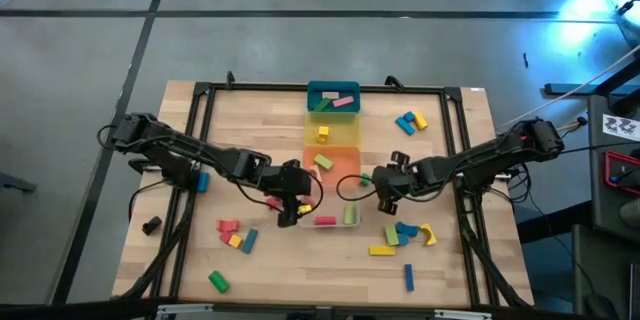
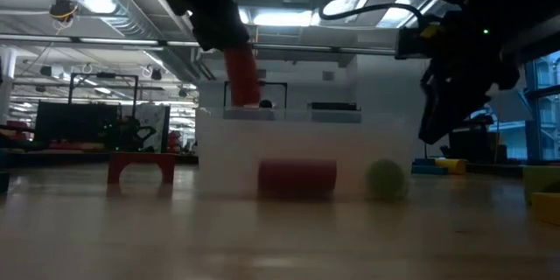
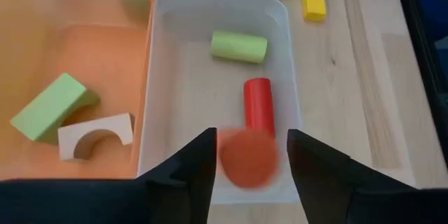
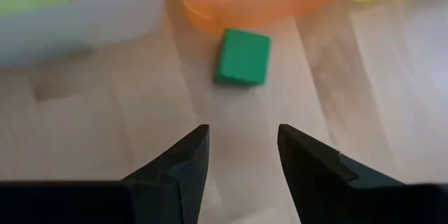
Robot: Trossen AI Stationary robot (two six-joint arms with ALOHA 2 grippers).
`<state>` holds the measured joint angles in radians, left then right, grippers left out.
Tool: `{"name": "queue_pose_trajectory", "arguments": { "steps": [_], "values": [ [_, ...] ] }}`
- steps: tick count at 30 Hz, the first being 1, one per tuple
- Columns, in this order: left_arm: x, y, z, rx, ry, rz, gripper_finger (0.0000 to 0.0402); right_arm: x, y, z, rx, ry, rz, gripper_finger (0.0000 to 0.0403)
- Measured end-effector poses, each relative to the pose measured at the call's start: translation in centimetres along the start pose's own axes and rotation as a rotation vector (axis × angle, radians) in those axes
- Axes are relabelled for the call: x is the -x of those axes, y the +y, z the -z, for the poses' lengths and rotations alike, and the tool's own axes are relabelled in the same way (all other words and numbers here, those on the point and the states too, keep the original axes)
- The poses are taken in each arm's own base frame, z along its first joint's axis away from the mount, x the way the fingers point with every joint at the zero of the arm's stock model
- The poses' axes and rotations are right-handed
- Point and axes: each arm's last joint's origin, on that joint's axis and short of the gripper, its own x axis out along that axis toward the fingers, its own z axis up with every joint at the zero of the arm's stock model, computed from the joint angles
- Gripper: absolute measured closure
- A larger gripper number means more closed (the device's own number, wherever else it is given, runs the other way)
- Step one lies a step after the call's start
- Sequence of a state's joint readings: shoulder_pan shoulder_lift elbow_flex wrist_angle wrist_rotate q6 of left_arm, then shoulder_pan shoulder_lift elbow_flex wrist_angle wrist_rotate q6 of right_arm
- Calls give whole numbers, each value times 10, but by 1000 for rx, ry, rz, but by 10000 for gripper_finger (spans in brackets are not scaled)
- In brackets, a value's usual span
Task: Sort blocks by size
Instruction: Put the orange cylindrical block into the transparent bin, then put the green square block into the yellow bin
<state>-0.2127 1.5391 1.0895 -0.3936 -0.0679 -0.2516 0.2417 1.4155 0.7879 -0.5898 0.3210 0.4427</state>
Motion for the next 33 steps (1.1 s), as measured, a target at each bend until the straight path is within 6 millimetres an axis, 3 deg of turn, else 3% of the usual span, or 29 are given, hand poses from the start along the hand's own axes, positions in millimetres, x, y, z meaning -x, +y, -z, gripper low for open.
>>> {"name": "queue_pose_trajectory", "arguments": {
  "steps": [11,33],
  "values": [
    [0,1,-3,-16,-25,3,207,-18,4,5,-58,-154,-89,230],
    [-1,1,-3,-15,-28,4,210,-37,3,11,-102,-273,45,230]
  ]
}}
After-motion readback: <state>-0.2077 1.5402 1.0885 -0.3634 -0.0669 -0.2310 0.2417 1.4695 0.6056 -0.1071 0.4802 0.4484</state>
